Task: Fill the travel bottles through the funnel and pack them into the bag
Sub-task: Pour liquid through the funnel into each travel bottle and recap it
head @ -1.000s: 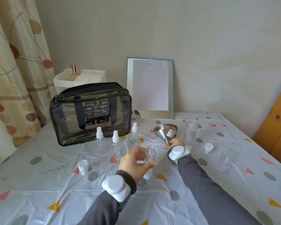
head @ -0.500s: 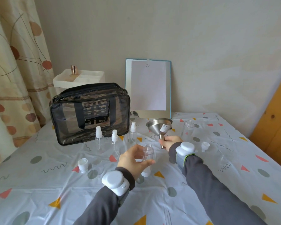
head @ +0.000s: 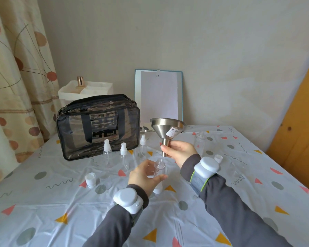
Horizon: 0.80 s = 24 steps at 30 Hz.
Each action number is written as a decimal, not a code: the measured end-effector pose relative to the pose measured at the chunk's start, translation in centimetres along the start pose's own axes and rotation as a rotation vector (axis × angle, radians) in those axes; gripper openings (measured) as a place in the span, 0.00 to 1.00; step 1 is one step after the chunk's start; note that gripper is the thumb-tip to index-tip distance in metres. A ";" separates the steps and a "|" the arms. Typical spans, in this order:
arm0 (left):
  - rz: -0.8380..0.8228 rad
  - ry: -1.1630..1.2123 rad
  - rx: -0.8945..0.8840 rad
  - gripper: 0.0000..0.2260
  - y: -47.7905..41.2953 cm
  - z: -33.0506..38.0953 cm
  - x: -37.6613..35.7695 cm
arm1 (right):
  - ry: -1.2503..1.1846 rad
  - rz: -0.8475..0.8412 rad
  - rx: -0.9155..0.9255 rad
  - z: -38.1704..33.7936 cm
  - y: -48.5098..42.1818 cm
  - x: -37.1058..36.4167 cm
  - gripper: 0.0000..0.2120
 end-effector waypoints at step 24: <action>-0.006 0.046 0.009 0.16 0.3 -0.1 0.0 | 0.217 0.022 0.156 0.7 1.4 -1.1 0.05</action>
Point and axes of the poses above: each hand's wrist, its own y-axis away from the middle knuckle, its own x-axis out of the back of the hand, z = x × y, the point moved 1 cm from there along -y, towards the middle knuckle, and after that the axes turned 8 degrees about x, right-handed, at the moved point
